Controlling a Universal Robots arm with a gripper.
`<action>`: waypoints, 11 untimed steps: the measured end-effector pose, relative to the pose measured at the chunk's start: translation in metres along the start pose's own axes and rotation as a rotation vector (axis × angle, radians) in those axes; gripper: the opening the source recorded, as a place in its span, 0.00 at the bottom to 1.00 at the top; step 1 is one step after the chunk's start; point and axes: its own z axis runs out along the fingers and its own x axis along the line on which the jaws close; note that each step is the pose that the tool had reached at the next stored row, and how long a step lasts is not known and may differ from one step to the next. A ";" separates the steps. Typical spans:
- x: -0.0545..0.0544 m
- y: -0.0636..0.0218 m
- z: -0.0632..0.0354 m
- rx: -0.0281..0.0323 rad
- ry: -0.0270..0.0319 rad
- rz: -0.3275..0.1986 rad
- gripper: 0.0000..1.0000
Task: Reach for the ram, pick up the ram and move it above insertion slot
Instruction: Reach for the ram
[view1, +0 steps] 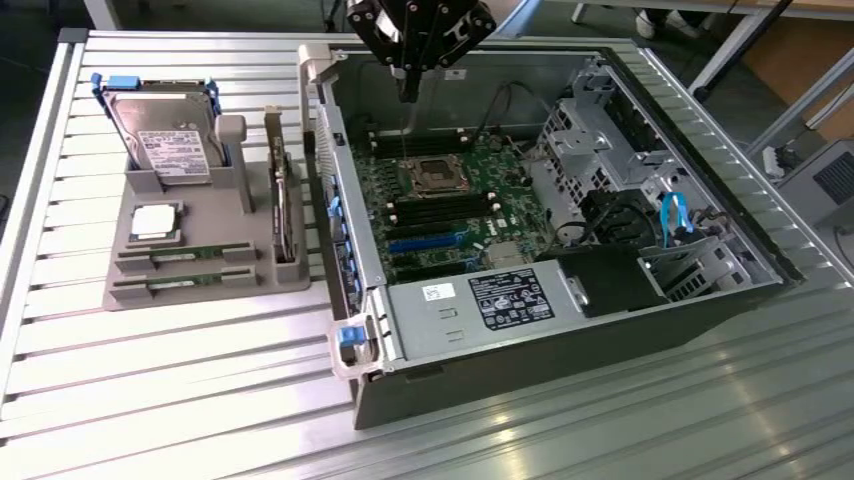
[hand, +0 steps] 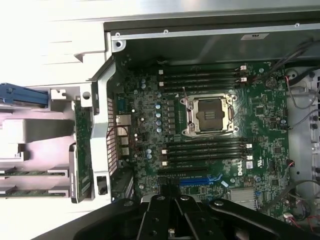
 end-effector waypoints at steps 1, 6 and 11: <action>0.002 -0.0001 -0.0001 0.0000 0.0001 0.000 0.10; 0.007 -0.0005 -0.0002 0.0001 0.0001 0.000 0.10; 0.015 -0.0010 -0.0004 0.0000 0.0000 0.000 0.10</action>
